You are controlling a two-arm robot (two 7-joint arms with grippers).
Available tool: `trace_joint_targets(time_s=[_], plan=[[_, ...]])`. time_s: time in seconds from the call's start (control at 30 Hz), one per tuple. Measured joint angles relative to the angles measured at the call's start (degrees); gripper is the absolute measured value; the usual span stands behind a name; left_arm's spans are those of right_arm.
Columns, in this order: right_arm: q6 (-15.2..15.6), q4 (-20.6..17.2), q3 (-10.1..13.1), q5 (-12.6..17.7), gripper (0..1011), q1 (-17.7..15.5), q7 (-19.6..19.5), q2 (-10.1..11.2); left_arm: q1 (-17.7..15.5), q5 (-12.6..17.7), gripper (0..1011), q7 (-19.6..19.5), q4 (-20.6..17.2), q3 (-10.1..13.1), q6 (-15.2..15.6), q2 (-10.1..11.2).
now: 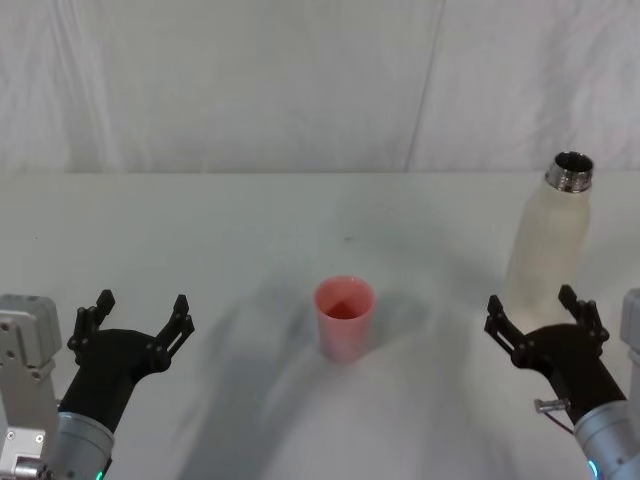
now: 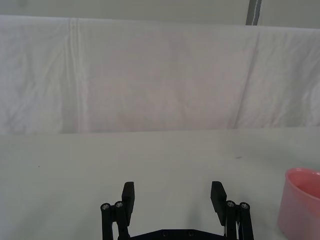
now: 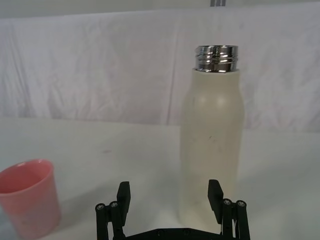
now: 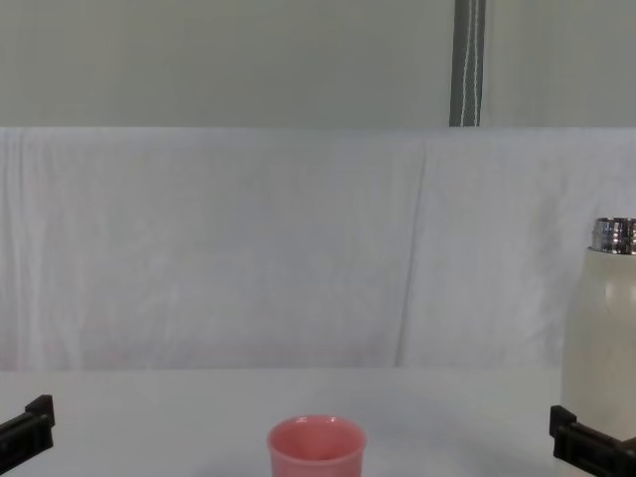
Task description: Grasp the thermos with one hand and pour water into the cup lid.
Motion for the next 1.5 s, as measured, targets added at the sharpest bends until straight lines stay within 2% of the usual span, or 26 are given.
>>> trace_joint_targets(time_s=[0.67,1.5], plan=[[-3.4,7.21,4.84,-0.16,1001,5.68,2.16,-3.78,0.0,0.0,1001,0.0,0.0,0.0,0.0,0.0],[-3.61,11.98,6.4,-0.96,1001,10.97,4.74,-4.2,0.0,0.0,1001,0.0,0.0,0.0,0.0,0.0]])
